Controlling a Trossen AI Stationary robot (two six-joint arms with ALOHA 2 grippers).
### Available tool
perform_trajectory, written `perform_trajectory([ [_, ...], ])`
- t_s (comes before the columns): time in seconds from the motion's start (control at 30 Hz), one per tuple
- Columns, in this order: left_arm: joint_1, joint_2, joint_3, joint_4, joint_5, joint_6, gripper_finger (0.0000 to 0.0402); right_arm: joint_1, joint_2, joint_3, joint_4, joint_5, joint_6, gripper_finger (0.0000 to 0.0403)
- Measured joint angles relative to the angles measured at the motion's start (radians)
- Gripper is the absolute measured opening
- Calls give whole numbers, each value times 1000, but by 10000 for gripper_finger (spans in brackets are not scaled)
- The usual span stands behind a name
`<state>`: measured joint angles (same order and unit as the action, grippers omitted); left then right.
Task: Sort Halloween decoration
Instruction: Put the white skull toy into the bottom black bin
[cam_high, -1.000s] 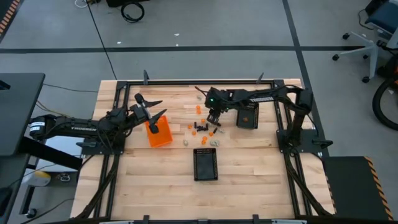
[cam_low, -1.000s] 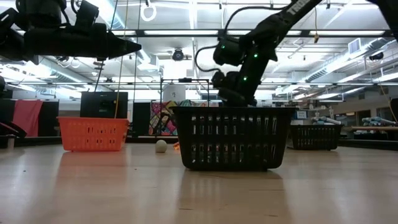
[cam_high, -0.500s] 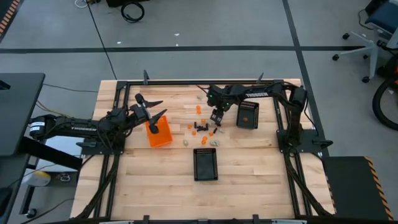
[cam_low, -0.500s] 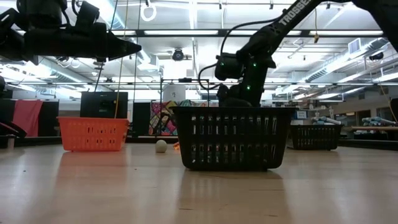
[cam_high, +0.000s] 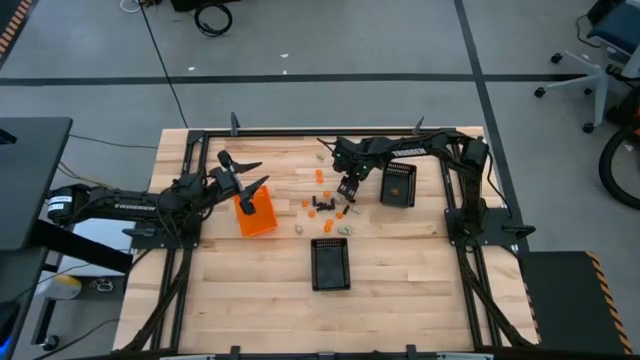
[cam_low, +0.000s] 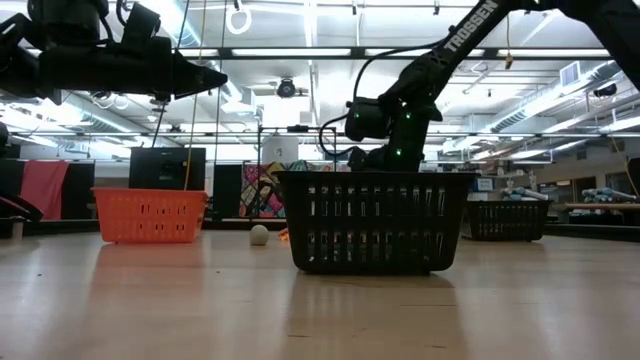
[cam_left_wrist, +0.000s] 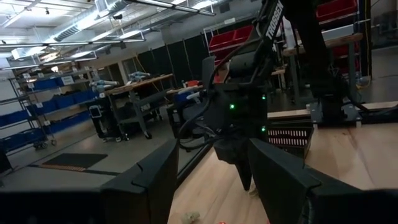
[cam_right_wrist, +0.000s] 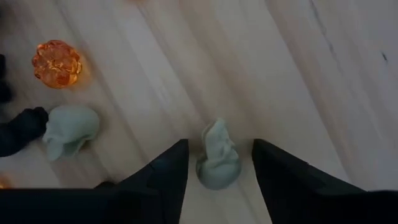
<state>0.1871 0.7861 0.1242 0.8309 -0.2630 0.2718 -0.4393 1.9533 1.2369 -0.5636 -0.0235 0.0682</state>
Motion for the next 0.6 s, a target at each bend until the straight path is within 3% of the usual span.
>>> perform_trajectory([
  [0.6,0,0,0,0,0,-26,203,19,3,22,-47,-4,-57,104],
])
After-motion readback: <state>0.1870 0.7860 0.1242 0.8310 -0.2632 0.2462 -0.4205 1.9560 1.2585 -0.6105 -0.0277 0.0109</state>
